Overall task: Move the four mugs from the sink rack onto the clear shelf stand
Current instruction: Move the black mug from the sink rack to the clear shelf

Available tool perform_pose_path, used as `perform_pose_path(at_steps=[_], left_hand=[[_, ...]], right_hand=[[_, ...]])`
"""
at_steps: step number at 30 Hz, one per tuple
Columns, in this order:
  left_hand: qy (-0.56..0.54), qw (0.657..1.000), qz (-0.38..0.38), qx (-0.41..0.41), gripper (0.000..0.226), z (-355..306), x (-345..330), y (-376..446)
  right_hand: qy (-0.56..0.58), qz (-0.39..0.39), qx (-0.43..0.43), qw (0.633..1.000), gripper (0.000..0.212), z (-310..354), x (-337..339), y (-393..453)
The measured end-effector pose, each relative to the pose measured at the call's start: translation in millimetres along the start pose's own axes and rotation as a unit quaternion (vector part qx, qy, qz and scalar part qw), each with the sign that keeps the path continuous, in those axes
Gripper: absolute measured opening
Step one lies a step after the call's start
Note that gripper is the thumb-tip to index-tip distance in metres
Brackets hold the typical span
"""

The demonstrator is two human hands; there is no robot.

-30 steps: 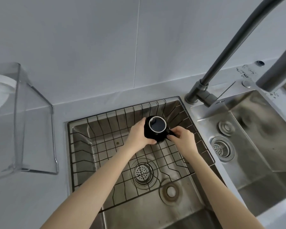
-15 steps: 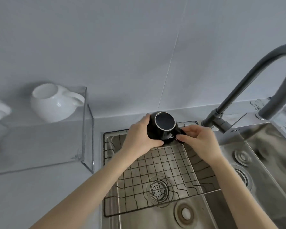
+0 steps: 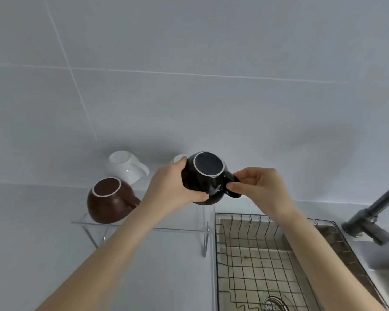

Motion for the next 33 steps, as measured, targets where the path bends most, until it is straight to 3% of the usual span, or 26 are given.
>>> perform_pose_path(at_steps=[12,23,31,33], left_hand=[[-0.042,0.995,0.064,0.062,0.068,77.8,-14.4,-4.4],[-0.047,0.993,0.079,0.074,0.065,94.3,-33.3,-4.3],[-0.05,0.991,0.099,0.077,0.074,101.4,-36.3,-1.6],[-0.049,0.987,0.131,0.073,0.077,101.6,-31.6,0.6]], right_hand=[[-0.057,0.014,-0.061,0.996,0.007,-37.1,-63.6,5.1],[-0.095,0.017,-0.062,0.993,0.015,-49.4,-68.0,6.6],[-0.11,0.04,-0.072,0.99,0.009,-50.5,-65.7,12.5],[-0.141,0.071,-0.076,0.985,0.022,-49.4,-64.1,11.5]])
Point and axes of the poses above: each hand's wrist, its own y-axis towards the middle knuckle, its own x-axis out of the back of the hand, z = x × y, the point moved 2 cm from there along y, towards the middle knuckle, and after that the axes turned 10 degrees about y, right-handed, at the moved point
